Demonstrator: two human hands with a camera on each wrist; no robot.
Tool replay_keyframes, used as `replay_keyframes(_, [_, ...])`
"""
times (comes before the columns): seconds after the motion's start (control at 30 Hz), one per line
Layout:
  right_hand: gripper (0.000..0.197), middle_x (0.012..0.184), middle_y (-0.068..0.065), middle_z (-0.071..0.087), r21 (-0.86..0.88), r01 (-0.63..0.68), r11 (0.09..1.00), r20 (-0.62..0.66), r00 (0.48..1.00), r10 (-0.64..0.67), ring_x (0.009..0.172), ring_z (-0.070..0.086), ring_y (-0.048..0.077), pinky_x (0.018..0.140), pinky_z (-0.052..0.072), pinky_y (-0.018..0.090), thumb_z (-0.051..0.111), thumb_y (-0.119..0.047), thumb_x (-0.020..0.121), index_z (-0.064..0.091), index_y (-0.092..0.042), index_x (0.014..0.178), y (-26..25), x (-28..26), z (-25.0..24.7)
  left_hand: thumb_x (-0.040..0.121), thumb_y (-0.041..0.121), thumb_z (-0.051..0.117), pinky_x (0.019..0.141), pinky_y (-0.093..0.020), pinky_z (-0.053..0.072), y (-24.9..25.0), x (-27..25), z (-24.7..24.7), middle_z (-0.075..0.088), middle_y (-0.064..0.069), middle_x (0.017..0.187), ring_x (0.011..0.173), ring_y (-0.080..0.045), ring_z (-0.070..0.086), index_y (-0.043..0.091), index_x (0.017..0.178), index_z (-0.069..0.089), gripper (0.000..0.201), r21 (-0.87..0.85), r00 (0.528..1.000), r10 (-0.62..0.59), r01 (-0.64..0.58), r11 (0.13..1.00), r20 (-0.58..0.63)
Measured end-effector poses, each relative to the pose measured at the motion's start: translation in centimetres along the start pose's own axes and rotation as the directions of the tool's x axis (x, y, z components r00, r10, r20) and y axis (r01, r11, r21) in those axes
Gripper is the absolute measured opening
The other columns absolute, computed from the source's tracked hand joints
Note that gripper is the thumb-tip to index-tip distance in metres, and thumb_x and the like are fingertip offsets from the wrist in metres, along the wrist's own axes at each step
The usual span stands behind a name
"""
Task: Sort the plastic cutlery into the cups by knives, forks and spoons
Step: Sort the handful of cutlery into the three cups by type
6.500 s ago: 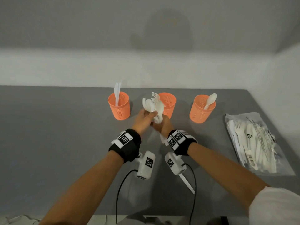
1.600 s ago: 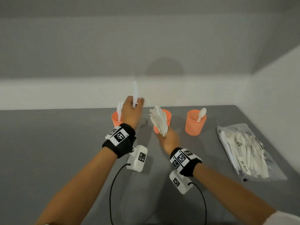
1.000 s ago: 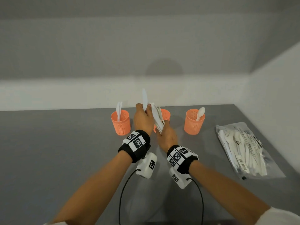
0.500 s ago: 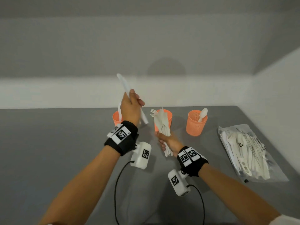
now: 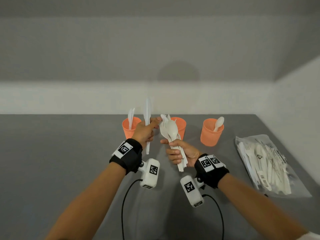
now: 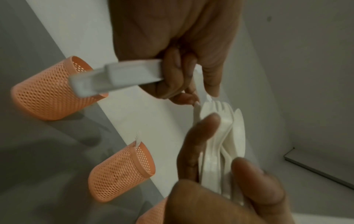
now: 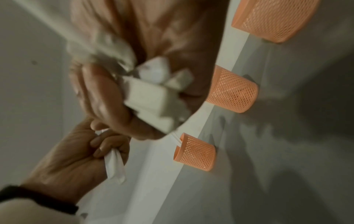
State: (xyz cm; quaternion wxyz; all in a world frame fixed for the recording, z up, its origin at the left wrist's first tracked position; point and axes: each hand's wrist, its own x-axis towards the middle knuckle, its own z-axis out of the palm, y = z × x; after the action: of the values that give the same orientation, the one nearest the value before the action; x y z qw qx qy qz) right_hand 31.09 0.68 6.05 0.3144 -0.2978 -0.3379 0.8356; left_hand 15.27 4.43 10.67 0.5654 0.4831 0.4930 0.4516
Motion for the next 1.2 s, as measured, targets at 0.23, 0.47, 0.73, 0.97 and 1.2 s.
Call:
replay_keyframes(0.23, [0.015, 0.041, -0.01, 0.036, -0.247, -0.035, 0.969, -0.117, 0.993, 0.006, 0.037, 0.036, 0.003, 0.04, 0.035, 0.014, 0.048, -0.02, 0.09, 0.055, -0.023, 0.103, -0.2, -0.4, 0.6, 0.088, 0.02, 0.061, 0.032, -0.014, 0.023, 0.5, 0.4, 0.1, 0.054, -0.002, 0.07, 0.032, -0.003, 0.029, 0.016, 0.08, 0.058, 0.009, 0.026, 0.999, 0.038, -0.037, 0.999, -0.015])
replay_keyframes(0.47, [0.012, 0.041, -0.01, 0.038, -0.383, 0.029, 0.923, -0.222, 0.967, -0.122, 0.034, 0.036, 0.002, 0.038, 0.037, 0.014, 0.048, -0.016, 0.096, 0.058, -0.021, 0.092, -0.2, -0.9, 0.6, 0.094, 0.021, 0.051, 0.033, -0.013, 0.026, 1.3, 1.1, -0.3, 0.055, 0.001, 0.075, 0.047, -0.007, 0.038, 0.018, 0.078, 0.049, 0.016, -0.018, 0.993, 0.064, -0.066, 0.998, -0.103])
replay_keyframes(0.73, [0.009, 0.046, -0.008, 0.042, -0.558, 0.07, 0.827, -0.219, 0.949, -0.228, 0.036, 0.043, 0.005, 0.04, 0.044, 0.018, 0.056, -0.015, 0.092, 0.054, -0.017, 0.083, -0.1, -0.2, 0.2, 0.094, 0.024, 0.051, 0.04, -0.016, 0.03, 0.3, 1.4, 0.2, 0.051, -0.002, 0.065, 0.051, -0.01, 0.038, 0.014, 0.078, 0.05, 0.019, 0.087, 0.984, 0.099, -0.086, 0.992, -0.146])
replay_keyframes(0.97, [0.021, 0.073, 0.004, 0.054, -0.749, -0.019, 0.662, -0.412, 0.796, -0.443, 0.045, 0.046, 0.006, 0.041, 0.04, 0.016, 0.056, -0.015, 0.092, 0.049, -0.016, 0.112, 0.6, 0.2, -0.5, 0.1, 0.025, 0.033, 0.039, -0.017, 0.037, 3.0, 2.7, -2.5, 0.045, -0.001, 0.062, 0.047, -0.012, 0.04, 0.014, 0.092, 0.042, 0.016, -0.022, 0.838, 0.186, -0.229, 0.973, -0.514])
replay_keyframes(1.2, [0.042, 0.109, 0.014, 0.065, -0.893, -0.223, 0.391, -0.44, 0.616, -0.653, 0.099, 0.061, 0.035, 0.074, 0.044, 0.031, 0.049, -0.018, 0.093, 0.04, -0.013, 0.134, 0.7, 1.3, -0.7, 0.089, 0.02, 0.06, 0.031, -0.014, 0.021, -1.3, -0.4, 0.5, 0.032, 0.006, 0.041, 0.028, -0.005, 0.024, 0.019, 0.066, 0.045, 0.027, -0.012, 0.988, -0.01, 0.008, 1.0, -0.151])
